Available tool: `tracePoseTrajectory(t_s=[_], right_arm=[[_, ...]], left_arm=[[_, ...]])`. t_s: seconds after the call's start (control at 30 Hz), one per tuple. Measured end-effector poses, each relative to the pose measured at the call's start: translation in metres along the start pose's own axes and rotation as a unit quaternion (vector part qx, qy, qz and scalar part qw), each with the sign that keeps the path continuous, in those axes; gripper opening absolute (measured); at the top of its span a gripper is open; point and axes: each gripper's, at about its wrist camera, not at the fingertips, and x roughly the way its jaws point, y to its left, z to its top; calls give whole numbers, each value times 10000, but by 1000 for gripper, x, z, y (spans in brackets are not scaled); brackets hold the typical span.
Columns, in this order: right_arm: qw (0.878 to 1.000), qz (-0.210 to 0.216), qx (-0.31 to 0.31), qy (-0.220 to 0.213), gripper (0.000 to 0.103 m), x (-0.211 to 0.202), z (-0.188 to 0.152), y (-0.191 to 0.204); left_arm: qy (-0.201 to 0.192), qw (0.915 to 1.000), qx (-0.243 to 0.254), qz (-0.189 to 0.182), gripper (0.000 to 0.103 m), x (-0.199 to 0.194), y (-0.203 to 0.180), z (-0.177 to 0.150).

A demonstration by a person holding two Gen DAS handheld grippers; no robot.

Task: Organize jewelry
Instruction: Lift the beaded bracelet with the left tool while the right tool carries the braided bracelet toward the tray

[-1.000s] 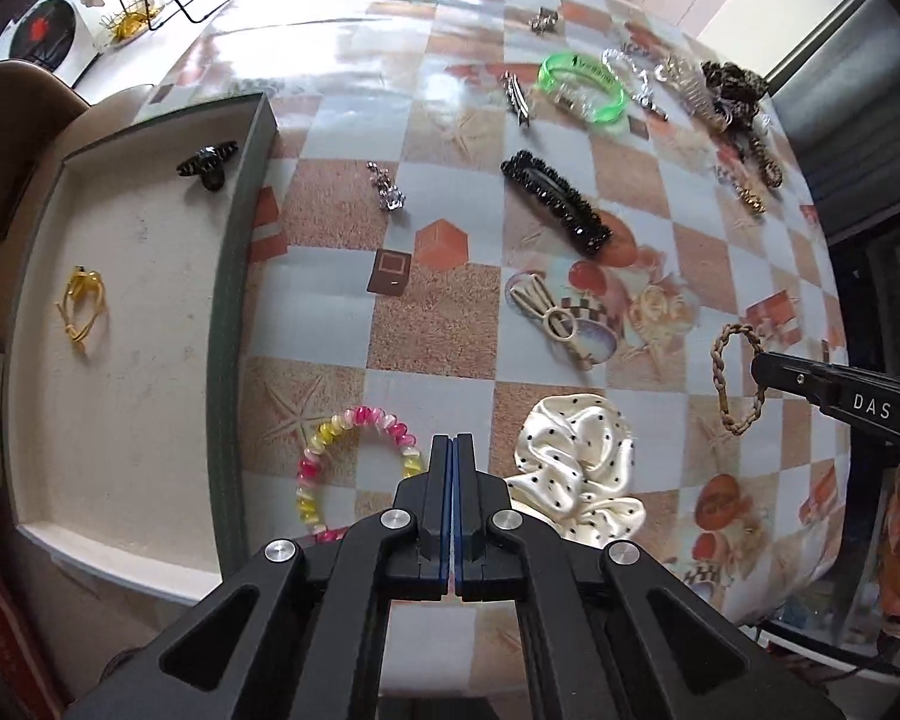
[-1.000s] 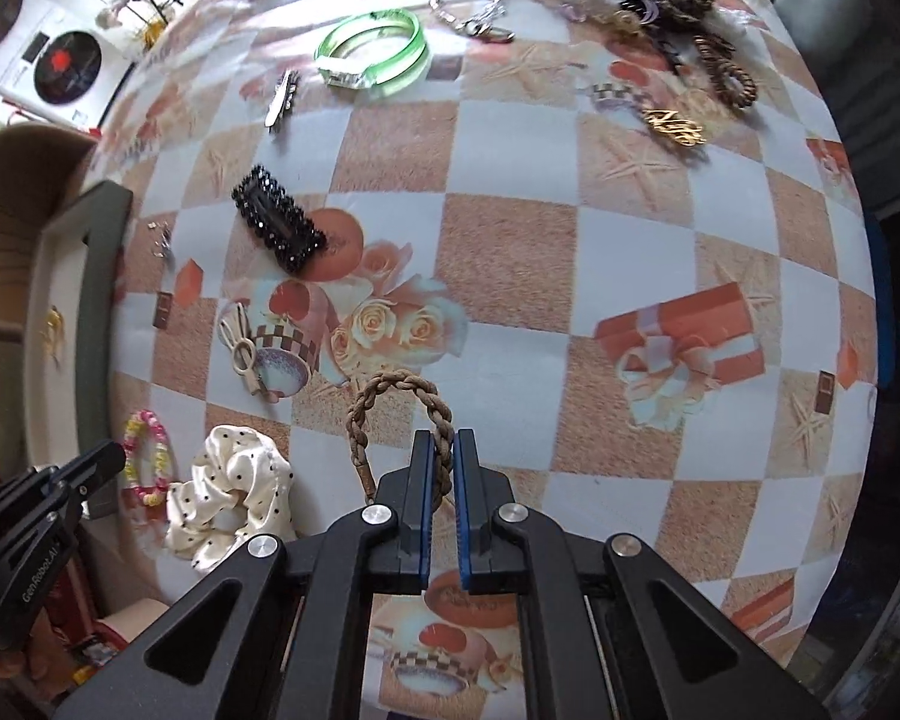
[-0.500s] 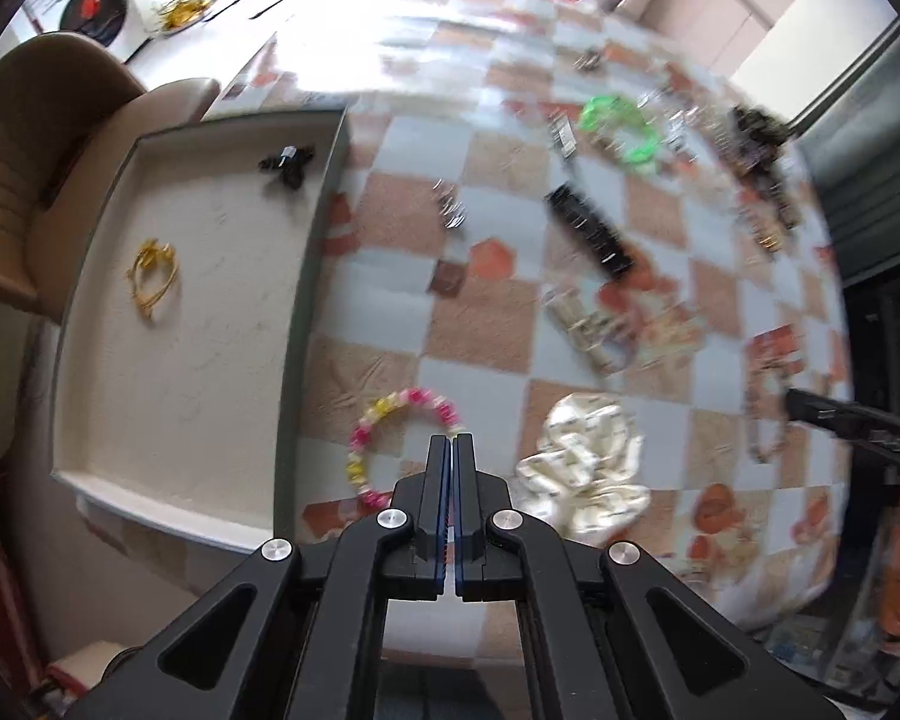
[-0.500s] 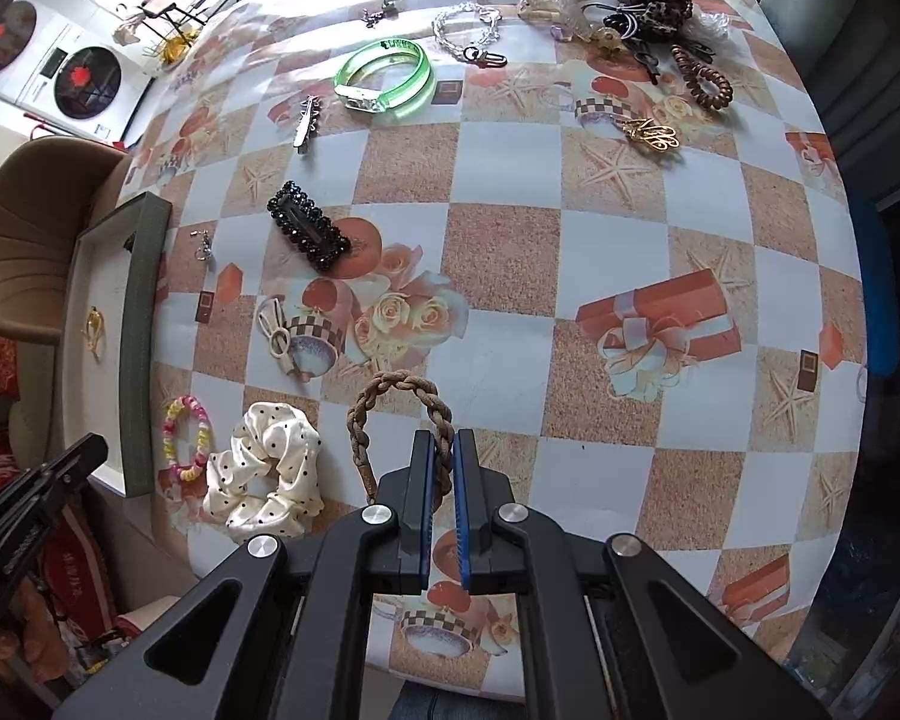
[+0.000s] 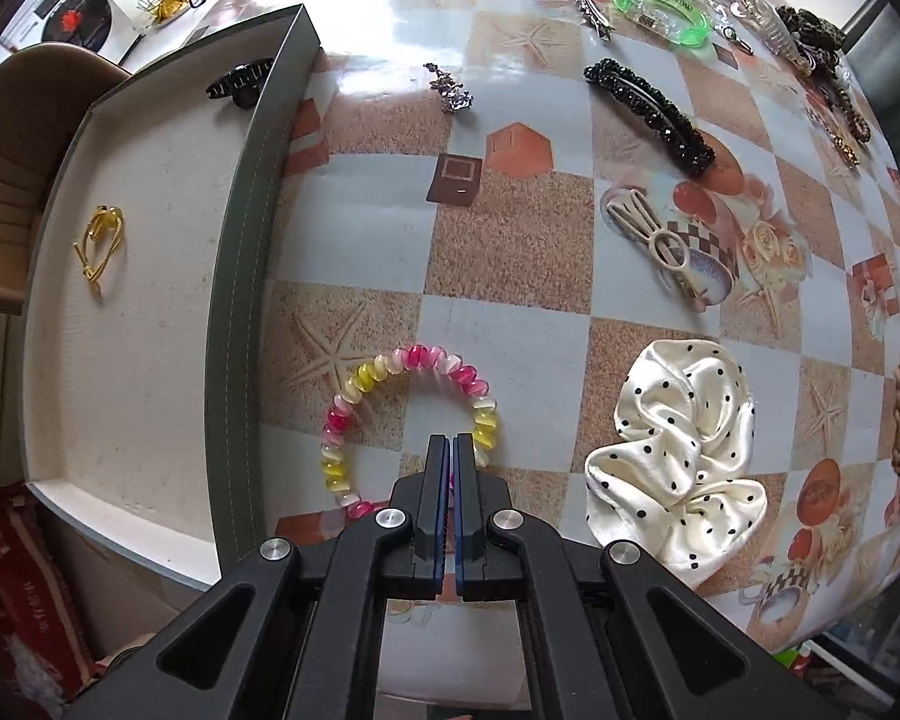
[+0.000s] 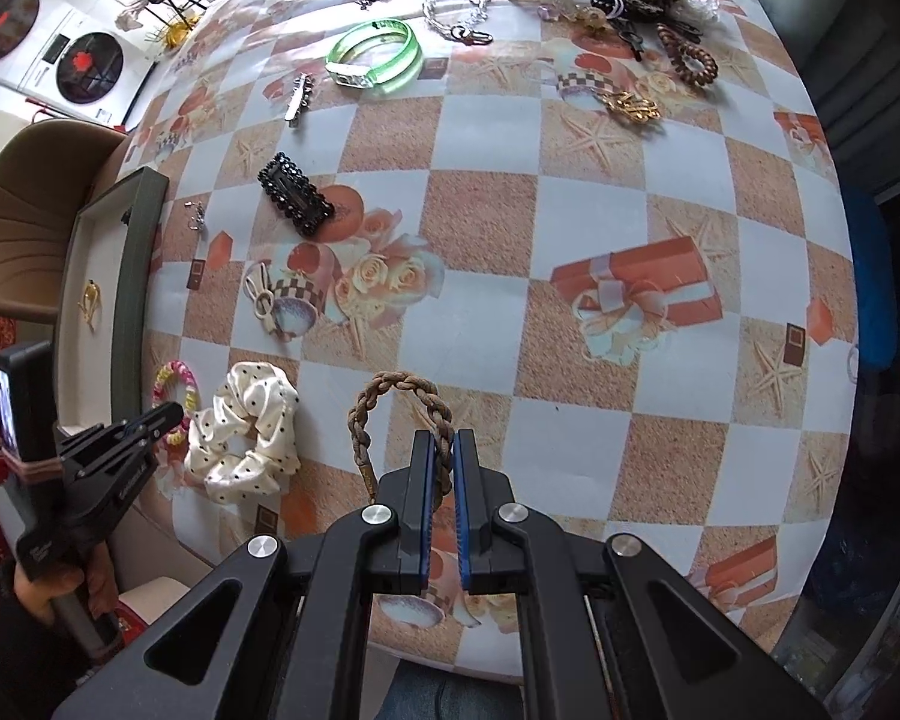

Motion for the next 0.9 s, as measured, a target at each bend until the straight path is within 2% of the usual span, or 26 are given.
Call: tracePoseTrajectory(t_s=[0.03,0.07,0.1,0.17,0.3,0.43,0.5,0.6,0.67,0.7,0.73,0.77,0.9], right_arm=[[10000,3,16,9,7,0,0,-1],[10000,10,36,18,7,1,0,-3],[10000,14,46,20,7,1,0,-3],[10000,33,56,23,7,1,0,-3],[10000,58,63,19,7,2,0,-3],[9999,51,81,44,7,2,-2,-3],[9999,39,93,58,7,2,-3,-4],[9999,29,119,69,7,2,-4,-5],[9999,25,112,55,7,1,-4,-5],[9999,34,115,57,7,2,-4,-5],[9999,34,117,55,7,2,-4,-5],[9999,34,116,51,7,2,-3,-5],[9999,58,92,26,7,-1,-1,-1]], left_arm=[[-26,10000,-6,-7,10,-1,1,0],[-43,10000,-13,-21,65,-2,2,0],[-33,10000,-26,1,100,-3,3,0],[-223,9994,21,247,103,-7,2,1],[-150,9992,141,339,103,2,1,2],[-124,9993,234,254,101,14,-5,3],[-7,9993,306,200,88,23,-7,3],[101,9995,282,-47,81,33,-10,5],[84,9990,283,-338,62,34,-10,6],[24,9988,344,-350,53,32,-13,5],[-21,9983,430,-390,25,29,-16,5],[-1,9981,488,-389,12,29,-18,5],[-34,9962,275,-826,12,21,-17,4]])
